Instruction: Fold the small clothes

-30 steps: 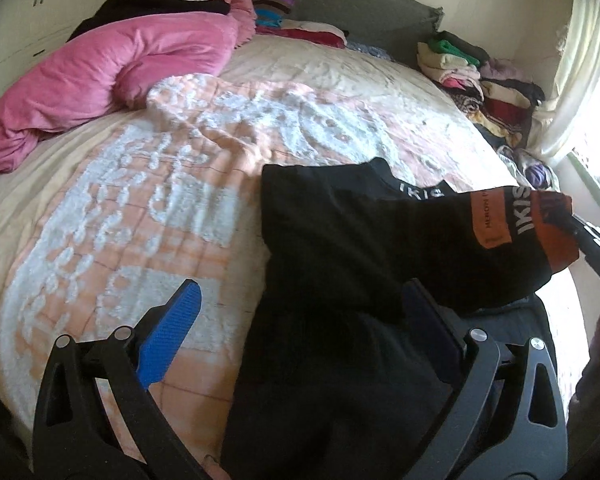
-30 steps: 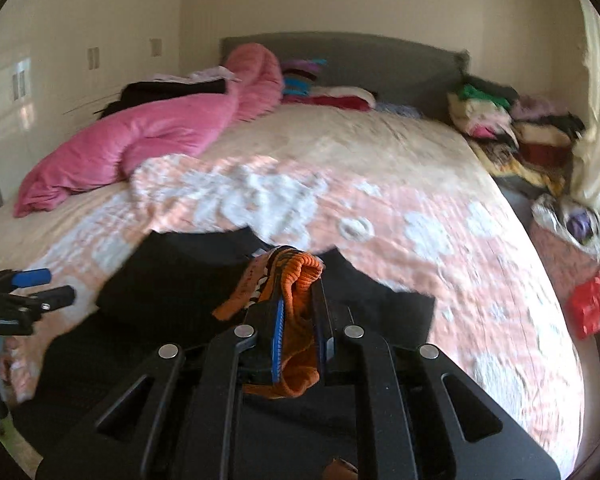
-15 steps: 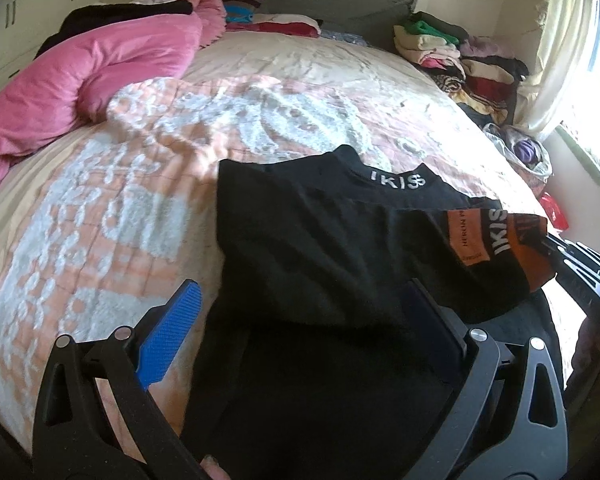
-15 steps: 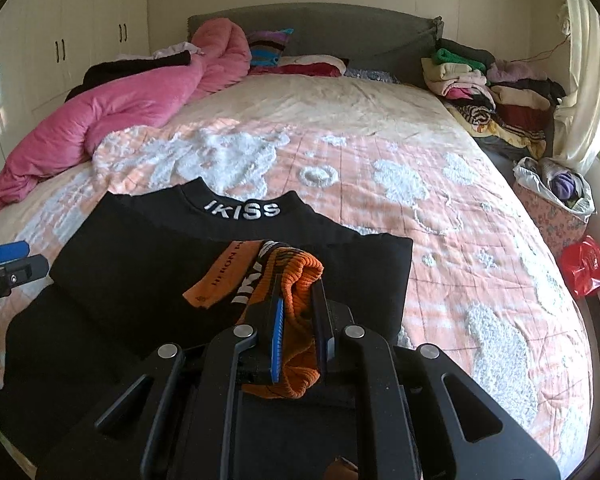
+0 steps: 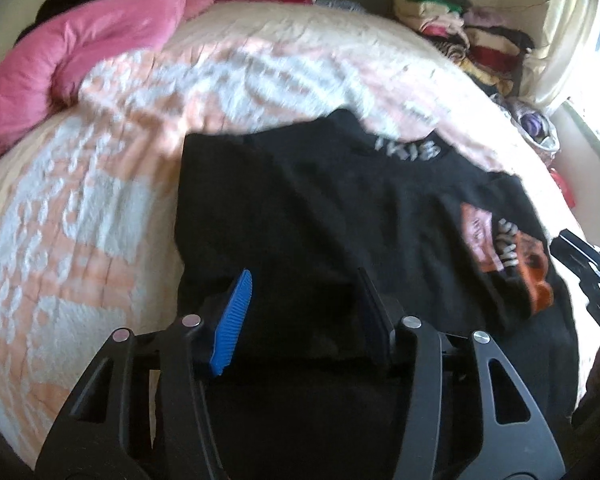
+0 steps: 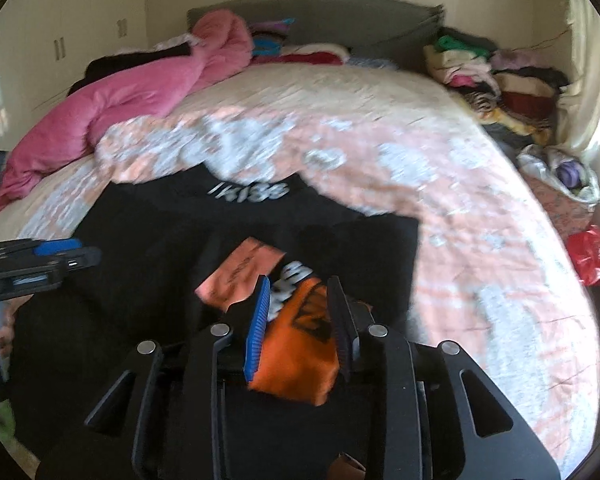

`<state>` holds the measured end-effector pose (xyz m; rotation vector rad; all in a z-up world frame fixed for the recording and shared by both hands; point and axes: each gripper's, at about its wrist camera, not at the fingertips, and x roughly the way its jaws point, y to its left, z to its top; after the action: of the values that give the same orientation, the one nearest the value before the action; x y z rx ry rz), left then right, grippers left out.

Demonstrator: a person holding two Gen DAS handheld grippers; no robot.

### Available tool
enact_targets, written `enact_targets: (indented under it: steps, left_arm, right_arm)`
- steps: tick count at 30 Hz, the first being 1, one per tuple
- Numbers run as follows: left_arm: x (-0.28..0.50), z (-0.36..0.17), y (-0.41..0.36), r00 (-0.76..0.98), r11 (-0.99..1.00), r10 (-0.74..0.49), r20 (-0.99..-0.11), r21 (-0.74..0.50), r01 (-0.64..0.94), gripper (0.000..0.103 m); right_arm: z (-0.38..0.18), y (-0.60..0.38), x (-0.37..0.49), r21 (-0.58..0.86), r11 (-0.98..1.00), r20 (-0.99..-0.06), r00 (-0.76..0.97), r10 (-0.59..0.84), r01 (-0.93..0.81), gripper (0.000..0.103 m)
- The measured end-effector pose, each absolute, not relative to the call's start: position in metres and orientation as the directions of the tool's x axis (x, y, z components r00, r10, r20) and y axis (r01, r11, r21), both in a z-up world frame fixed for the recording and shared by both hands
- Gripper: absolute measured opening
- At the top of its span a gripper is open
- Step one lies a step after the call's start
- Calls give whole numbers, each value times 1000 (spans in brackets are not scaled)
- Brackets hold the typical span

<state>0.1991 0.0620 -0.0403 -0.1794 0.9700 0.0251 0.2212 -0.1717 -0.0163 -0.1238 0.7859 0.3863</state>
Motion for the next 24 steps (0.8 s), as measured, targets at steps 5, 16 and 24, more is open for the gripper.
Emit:
enact_targets:
  steps: [5,16,24]
  left_arm:
    - [192,-47,71,572,976,-100,-814,-190,-101,46]
    - [181,-42,65,582,983,-82,-809,-163,-88,46]
    - [170,-34,64,590,984,-80,-804,-160,-84,59]
  right_arm:
    - [-35,-155,218,82,897,-763,552,337,-435,33]
    - [-45,-164,208,86,926,-779,555,293,-369,42]
    - [-28,-173,193,117,925,-741,588,324,-362,61]
